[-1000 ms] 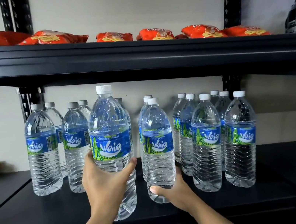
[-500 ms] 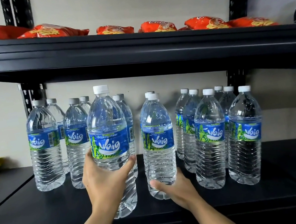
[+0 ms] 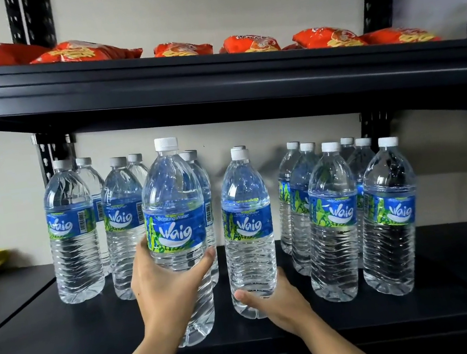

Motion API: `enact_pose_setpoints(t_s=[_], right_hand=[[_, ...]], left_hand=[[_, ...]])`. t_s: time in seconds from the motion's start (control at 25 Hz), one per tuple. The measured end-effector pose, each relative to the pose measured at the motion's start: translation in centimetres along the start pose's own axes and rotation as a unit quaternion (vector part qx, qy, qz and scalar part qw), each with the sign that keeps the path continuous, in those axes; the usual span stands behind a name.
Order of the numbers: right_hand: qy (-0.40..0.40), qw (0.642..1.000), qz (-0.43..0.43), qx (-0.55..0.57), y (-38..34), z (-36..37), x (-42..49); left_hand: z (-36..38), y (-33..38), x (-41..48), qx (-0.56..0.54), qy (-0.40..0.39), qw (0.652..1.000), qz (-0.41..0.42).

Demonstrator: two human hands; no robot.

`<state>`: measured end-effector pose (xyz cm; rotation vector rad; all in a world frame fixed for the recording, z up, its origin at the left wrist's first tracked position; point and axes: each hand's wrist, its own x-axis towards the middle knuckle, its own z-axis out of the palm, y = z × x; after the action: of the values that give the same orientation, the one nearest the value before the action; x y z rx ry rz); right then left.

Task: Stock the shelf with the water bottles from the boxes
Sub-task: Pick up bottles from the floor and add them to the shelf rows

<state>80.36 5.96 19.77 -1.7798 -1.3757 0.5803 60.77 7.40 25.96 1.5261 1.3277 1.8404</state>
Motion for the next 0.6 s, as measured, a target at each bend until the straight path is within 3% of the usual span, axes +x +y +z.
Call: enact_pose_setpoints(t_s=[0.16,0.6], right_hand=[[-0.045,0.998,-0.003,0.034,1.0,-0.6,0.6],[-0.033,0.997,-0.031,0.067,1.2,-1.0,0.1]], left_hand=[[0.2,0.2,-0.3,-0.005,-0.007,1.000,0.000],[1.2,1.3,1.4,-0.017,-0.005,0.999,0.027]])
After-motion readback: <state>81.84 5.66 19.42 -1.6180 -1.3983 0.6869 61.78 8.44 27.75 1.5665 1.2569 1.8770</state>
